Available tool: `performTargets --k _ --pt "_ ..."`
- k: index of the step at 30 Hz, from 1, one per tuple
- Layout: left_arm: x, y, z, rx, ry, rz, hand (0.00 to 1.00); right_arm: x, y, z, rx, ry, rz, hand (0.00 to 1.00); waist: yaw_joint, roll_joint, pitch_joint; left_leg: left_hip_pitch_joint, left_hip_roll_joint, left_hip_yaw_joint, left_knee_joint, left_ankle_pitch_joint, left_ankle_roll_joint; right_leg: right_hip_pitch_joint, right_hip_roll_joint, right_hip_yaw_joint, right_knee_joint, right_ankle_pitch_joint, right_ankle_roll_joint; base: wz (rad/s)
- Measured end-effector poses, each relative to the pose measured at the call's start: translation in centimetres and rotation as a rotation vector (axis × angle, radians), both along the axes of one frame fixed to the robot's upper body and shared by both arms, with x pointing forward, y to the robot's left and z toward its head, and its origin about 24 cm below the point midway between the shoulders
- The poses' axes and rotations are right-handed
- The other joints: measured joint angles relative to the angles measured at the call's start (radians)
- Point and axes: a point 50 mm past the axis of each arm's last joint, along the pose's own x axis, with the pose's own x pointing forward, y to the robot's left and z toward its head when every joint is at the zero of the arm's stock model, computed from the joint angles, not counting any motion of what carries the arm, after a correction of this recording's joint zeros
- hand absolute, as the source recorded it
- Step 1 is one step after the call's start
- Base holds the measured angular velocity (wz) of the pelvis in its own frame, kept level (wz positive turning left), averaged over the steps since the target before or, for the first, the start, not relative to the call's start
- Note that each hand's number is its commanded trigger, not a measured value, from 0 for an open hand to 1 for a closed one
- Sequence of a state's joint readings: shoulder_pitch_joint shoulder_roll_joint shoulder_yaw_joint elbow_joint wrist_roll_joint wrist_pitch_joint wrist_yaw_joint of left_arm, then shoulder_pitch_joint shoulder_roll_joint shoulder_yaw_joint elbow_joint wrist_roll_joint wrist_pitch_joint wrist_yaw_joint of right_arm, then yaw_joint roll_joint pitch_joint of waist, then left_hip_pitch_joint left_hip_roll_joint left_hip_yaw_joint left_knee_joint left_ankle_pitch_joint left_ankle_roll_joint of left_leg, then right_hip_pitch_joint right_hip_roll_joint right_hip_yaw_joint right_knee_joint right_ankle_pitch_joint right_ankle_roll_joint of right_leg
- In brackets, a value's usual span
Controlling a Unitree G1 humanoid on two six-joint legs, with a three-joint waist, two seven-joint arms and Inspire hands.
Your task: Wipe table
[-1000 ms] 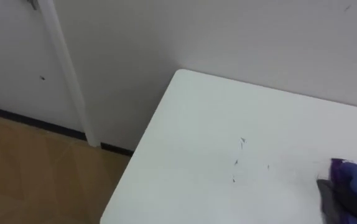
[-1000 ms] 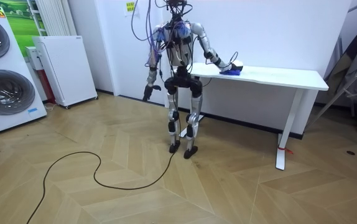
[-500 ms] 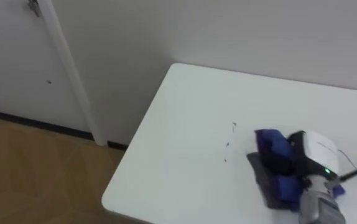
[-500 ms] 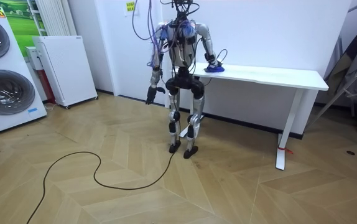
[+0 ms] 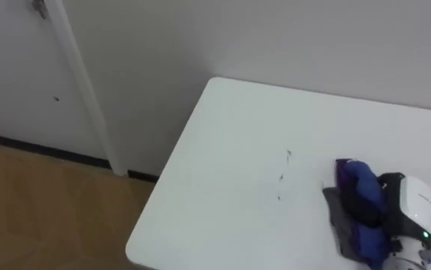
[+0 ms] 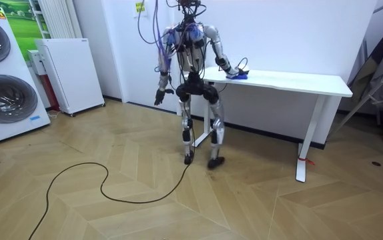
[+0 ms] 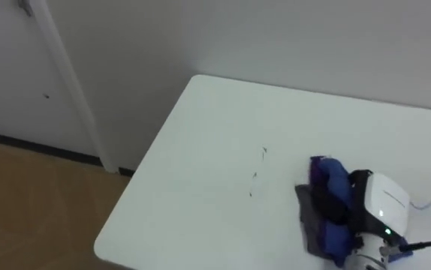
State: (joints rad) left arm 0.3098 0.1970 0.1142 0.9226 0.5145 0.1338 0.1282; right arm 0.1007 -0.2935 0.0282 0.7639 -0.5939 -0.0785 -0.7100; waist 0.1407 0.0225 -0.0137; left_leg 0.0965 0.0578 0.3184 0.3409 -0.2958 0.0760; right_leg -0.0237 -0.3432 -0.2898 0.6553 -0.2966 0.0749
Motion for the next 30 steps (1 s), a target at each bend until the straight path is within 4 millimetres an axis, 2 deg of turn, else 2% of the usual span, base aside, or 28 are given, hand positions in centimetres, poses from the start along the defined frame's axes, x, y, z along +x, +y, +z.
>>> performTargets --k 1,2,3,4,5,6,7,8,9,10,11,12,13,14,15,16,17,18,19,20,21,22,23,24,25,26,27,30 --pt "0.4 0.0 0.0 0.0 -0.011 -0.004 0.0 0.4 0.2 0.0 0.001 0.0 0.002 1.0 0.012 0.002 0.0005 -0.002 0.016 0.02 0.007 -0.003 -0.005 -0.005 -0.014 0.007 -0.008 0.009 0.005 -0.47" --pt "1.2 0.1 0.1 0.0 -0.025 -0.018 0.0 1.2 1.0 -0.1 0.006 0.006 0.013 1.0 0.034 0.0 0.0018 -0.019 0.045 0.036 0.034 -0.012 -0.018 -0.011 -0.033 0.017 -0.055 0.035 0.017 -0.53" --pt "2.0 0.1 0.0 -0.002 -0.031 -0.037 0.0 2.3 1.8 0.0 0.017 -0.003 0.018 1.0 0.048 -0.002 0.0031 -0.053 0.077 0.035 0.076 -0.026 -0.029 -0.01 -0.045 0.018 -0.114 0.063 0.024 -0.48" --pt "2.5 0.1 0.0 -0.002 -0.032 -0.045 0.0 2.9 2.2 0.1 0.026 -0.008 0.023 1.0 0.055 -0.002 0.0033 -0.071 0.094 0.031 0.099 -0.032 -0.035 -0.01 -0.049 0.016 -0.145 0.076 0.03 -0.45" --pt "3.6 0.0 -0.1 -0.008 -0.045 -0.062 0.0 4.5 3.2 0.5 0.044 -0.022 0.043 1.0 0.069 -0.006 0.0072 -0.111 0.12 0.013 0.147 -0.048 -0.05 -0.014 -0.056 0.011 -0.197 0.105 0.039 -0.45" --pt "4.8 -0.1 0.0 -0.007 -0.053 -0.089 0.0 6.3 4.4 1.0 0.071 -0.031 0.073 1.0 0.084 -0.017 0.0159 -0.146 0.133 -0.022 0.179 -0.054 -0.063 -0.015 -0.06 0.011 -0.235 0.137 0.042 -0.43" --pt "5.5 -0.1 0.0 -0.005 -0.061 -0.105 0.0 7.2 5.0 1.3 0.082 -0.036 0.092 1.0 0.087 -0.023 0.0194 -0.163 0.146 -0.026 0.196 -0.056 -0.074 -0.015 -0.059 0.007 -0.25 0.152 0.041 -0.25" --pt "6.8 -0.2 0.2 -0.006 -0.086 -0.12 0.0 9.1 6.2 2.2 0.099 -0.053 0.147 1.0 0.088 -0.034 0.0259 -0.197 0.168 -0.037 0.224 -0.057 -0.095 -0.015 -0.054 -0.008 -0.273 0.185 0.045 -0.1" --pt "7.9 -0.4 0.4 -0.01 -0.107 -0.142 0.0 10.7 7.1 3.2 0.097 -0.068 0.208 1.0 0.093 -0.045 0.0345 -0.228 0.186 -0.048 0.242 -0.049 -0.118 -0.023 -0.047 -0.014 -0.281 0.194 0.043 -0.1" --pt "8.1 -0.5 0.4 -0.011 -0.111 -0.145 0.0 11.3 7.5 3.6 0.095 -0.076 0.232 1.0 0.104 -0.049 0.0366 -0.24 0.199 -0.049 0.248 -0.043 -0.132 -0.031 -0.037 -0.013 -0.281 0.195 0.042 -0.24" --pt "8.4 -0.5 0.5 -0.013 -0.125 -0.152 0.0 12.0 8.2 4.2 0.091 -0.094 0.276 1.0 0.124 -0.053 0.0372 -0.252 0.227 -0.049 0.25 -0.029 -0.165 -0.049 -0.01 -0.016 -0.277 0.205 0.035 -0.31" --pt "8.0 -0.6 0.4 -0.017 -0.122 -0.149 0.0 12.3 8.5 4.6 0.092 -0.113 0.308 1.0 0.135 -0.052 0.0333 -0.259 0.256 -0.055 0.244 -0.012 -0.2 -0.059 0.02 -0.036 -0.259 0.173 0.087 -0.32" --pt "7.4 -0.7 0.3 -0.023 -0.117 -0.14 0.0 12.2 8.5 4.5 0.089 -0.113 0.319 1.0 0.138 -0.04 0.0336 -0.259 0.269 -0.069 0.233 -0.001 -0.221 -0.067 0.038 -0.043 -0.235 0.155 0.1 0.0" --pt "6.1 -0.9 0.0 -0.036 -0.095 -0.12 0.0 12.0 8.3 4.7 0.064 -0.132 0.339 1.0 0.123 -0.03 0.0271 -0.258 0.286 -0.104 0.189 0.037 -0.256 -0.083 0.062 -0.076 -0.187 0.11 0.077 0.41" --pt "4.9 -0.9 -0.2 -0.037 -0.072 -0.111 0.0 11.5 7.7 4.6 0.044 -0.144 0.344 1.0 0.095 -0.033 0.021 -0.25 0.286 -0.127 0.122 0.095 -0.277 -0.098 0.067 -0.106 -0.151 0.063 0.056 0.65" --pt "4.3 -0.8 -0.2 -0.037 -0.062 -0.106 0.0 11.1 7.1 4.4 0.028 -0.147 0.337 1.0 0.08 -0.038 0.0196 -0.244 0.283 -0.128 0.086 0.128 -0.281 -0.097 0.067 -0.121 -0.139 0.041 0.048 0.96" --pt "2.8 -0.7 -0.4 -0.035 -0.03 -0.093 0.0 10.0 5.4 4.2 -0.02 -0.153 0.311 1.0 0.044 -0.048 0.018 -0.241 0.275 -0.116 0.038 0.2 -0.255 -0.086 0.069 -0.136 -0.129 0.008 0.036 1.14" --pt "0.9 -0.4 -0.4 -0.031 0.005 -0.067 0.0 8.1 2.9 3.7 -0.057 -0.146 0.238 1.0 0.001 -0.062 0.0223 -0.241 0.255 -0.095 0.033 0.242 -0.23 -0.051 0.073 -0.156 -0.141 -0.008 0.028 1.16" --pt "0.0 -0.2 -0.4 -0.027 0.022 -0.053 0.0 6.8 1.5 3.4 -0.075 -0.136 0.187 1.0 -0.014 -0.063 0.0179 -0.237 0.238 -0.084 0.04 0.244 -0.228 -0.034 0.075 -0.161 -0.155 -0.013 0.026 1.1" --pt "-2.0 0.2 -0.2 -0.008 0.065 -0.029 0.0 3.9 -1.4 3.0 -0.11 -0.11 0.071 1.0 -0.048 -0.066 0.0084 -0.224 0.198 -0.06 0.049 0.235 -0.214 0.007 0.086 -0.163 -0.193 -0.013 0.025 0.91" --pt "-3.2 0.9 0.0 0.015 0.09 -0.002 0.0 0.9 -4.1 2.8 -0.135 -0.086 -0.047 1.0 -0.068 -0.068 0.0045 -0.216 0.151 -0.059 0.07 0.211 -0.178 0.034 0.096 -0.152 -0.225 -0.012 0.02 0.74" --pt "-3.6 1.1 0.2 0.025 0.096 0.009 0.0 -0.4 -5.2 2.9 -0.139 -0.077 -0.103 1.0 -0.069 -0.066 0.0053 -0.206 0.134 -0.058 0.07 0.2 -0.17 0.043 0.104 -0.144 -0.238 -0.008 0.014 0.21" --pt "-4.6 1.5 0.4 0.036 0.111 0.038 0.0 -2.3 -6.9 3.1 -0.153 -0.056 -0.178 1.0 -0.068 -0.056 0.002 -0.185 0.116 -0.061 0.073 0.169 -0.168 0.046 0.128 -0.112 -0.261 0.0 0.001 -0.38" --pt "-5.6 1.7 0.5 0.042 0.126 0.063 0.0 -3.4 -8.4 3.5 -0.172 -0.039 -0.225 1.0 -0.066 -0.044 0.0025 -0.159 0.099 -0.073 0.068 0.139 -0.164 0.046 0.15 -0.08 -0.273 0.007 -0.01 -0.57" --pt "-5.9 1.8 0.6 0.043 0.132 0.07 0.0 -3.9 -8.8 3.5 -0.176 -0.029 -0.244 1.0 -0.06 -0.037 0.0033 -0.145 0.097 -0.074 0.062 0.128 -0.163 0.046 0.162 -0.062 -0.278 0.008 -0.014 -0.77" --pt "-6.5 1.8 0.7 0.043 0.144 0.077 0.0 -4.4 -9.4 3.7 -0.188 -0.014 -0.26 1.0 -0.054 -0.022 0.0015 -0.112 0.097 -0.079 0.04 0.116 -0.157 0.046 0.18 -0.026 -0.282 0.01 -0.02 -0.88" --pt "-7.0 1.6 0.7 0.039 0.153 0.083 0.0 -4.3 -9.3 3.8 -0.187 -0.006 -0.259 1.0 -0.041 -0.017 0.0029 -0.072 0.097 -0.08 0.004 0.115 -0.159 0.045 0.193 0.018 -0.281 0.013 -0.024 -0.95" --pt "-6.0 1.0 0.3 0.014 0.125 0.082 0.0 -2.4 -7.9 3.8 -0.163 -0.038 -0.235 1.0 -0.021 0.002 0.0051 -0.012 0.092 -0.098 -0.046 0.114 -0.161 0.041 0.214 0.089 -0.281 0.026 -0.023 -0.79"
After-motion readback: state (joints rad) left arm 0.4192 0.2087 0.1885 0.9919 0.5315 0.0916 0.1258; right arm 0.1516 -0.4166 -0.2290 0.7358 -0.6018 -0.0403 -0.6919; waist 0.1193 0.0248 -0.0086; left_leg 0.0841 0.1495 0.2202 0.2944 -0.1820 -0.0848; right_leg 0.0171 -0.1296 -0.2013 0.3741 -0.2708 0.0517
